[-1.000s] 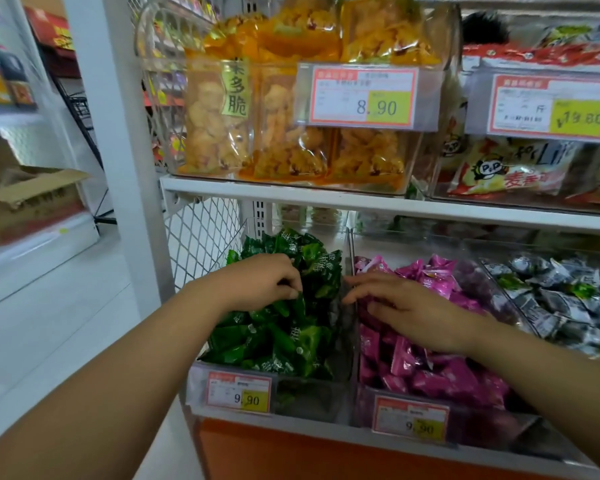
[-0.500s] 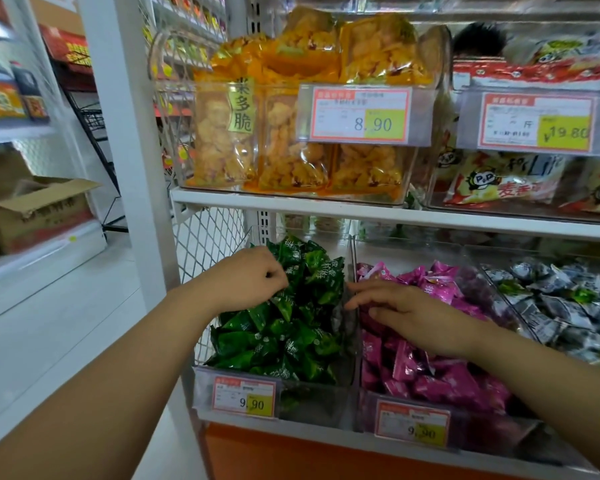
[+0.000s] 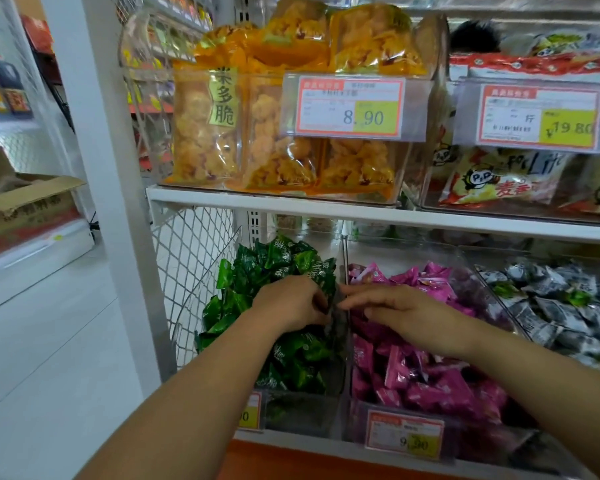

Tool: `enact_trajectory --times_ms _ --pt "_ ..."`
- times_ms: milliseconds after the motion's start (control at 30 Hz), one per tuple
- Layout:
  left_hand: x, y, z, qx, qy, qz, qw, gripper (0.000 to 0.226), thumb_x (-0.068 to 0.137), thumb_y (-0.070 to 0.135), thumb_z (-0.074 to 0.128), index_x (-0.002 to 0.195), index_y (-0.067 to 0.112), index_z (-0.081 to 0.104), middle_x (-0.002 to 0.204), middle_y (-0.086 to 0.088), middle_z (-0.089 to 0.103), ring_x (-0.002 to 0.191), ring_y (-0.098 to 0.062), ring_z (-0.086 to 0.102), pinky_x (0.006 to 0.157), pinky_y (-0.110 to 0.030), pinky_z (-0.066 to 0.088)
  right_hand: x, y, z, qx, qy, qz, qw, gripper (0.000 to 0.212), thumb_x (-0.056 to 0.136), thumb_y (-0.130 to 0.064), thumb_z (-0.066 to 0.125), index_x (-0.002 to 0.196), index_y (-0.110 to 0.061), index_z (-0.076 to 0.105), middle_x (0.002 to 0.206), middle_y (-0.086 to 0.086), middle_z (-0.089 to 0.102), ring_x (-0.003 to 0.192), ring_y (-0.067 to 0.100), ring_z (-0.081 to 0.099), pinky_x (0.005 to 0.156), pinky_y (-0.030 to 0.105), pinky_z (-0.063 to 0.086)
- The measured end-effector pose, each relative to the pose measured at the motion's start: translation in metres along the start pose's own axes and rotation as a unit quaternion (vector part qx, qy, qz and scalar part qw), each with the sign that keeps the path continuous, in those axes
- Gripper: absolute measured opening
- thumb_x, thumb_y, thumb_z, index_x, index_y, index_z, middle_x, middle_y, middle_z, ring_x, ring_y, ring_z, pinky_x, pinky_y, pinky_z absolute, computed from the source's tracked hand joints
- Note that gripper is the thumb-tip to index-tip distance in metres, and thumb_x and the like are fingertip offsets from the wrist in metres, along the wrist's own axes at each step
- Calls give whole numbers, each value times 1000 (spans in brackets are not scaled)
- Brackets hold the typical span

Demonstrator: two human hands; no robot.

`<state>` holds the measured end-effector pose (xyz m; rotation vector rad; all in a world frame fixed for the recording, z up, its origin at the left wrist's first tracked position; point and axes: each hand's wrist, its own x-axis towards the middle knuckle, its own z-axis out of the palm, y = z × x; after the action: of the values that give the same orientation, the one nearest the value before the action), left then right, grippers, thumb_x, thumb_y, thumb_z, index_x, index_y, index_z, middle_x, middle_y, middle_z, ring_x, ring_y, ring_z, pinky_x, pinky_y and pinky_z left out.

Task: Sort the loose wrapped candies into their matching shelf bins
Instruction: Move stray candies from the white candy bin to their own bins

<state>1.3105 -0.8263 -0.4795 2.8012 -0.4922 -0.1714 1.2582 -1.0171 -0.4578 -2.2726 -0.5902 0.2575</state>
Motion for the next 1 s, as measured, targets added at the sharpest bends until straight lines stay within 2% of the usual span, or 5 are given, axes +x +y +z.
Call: enact_trajectory --times_ms 400,533,767,867,1000 --pt "1 1 3 13 52 -1 999 13 90 36 60 101 35 67 110 10 65 99 -14 61 81 -35 53 -1 6 1 14 -6 -17 1000 40 99 -9 43 109 -42 62 138 -30 37 127 -13 29 92 -3 25" --pt "-13 -1 -10 -86 88 13 992 8 91 24 59 95 25 66 103 7 65 86 -10 59 76 -26 51 -3 4 2 13 5 -23 1000 40 98 -10 45 110 -46 58 134 -30 40 115 -25 32 92 -4 26" --pt "-57 17 -38 -309 167 48 935 11 93 15 56 85 22 59 92 4 67 74 0 68 65 -14 51 -14 -10 15 92 150 -37 984 58 87 -25 65 136 -36 35 119 -27 49 112 -6 51 99 19 42" --pt "-64 42 -40 -367 140 68 917 9 92 10 57 86 15 61 91 -2 69 73 -5 70 75 -23 57 -26 -19 11 131 189 -45 972 47 85 -16 68 120 -35 43 105 -28 52 94 -18 55 80 5 45" --pt "-66 73 -37 -335 126 91 929 6 94 15 56 92 15 62 93 2 68 74 -2 68 74 -17 54 -55 -15 1 114 232 -33 965 26 88 -14 65 101 -33 56 101 -16 66 92 -8 62 82 13 49"
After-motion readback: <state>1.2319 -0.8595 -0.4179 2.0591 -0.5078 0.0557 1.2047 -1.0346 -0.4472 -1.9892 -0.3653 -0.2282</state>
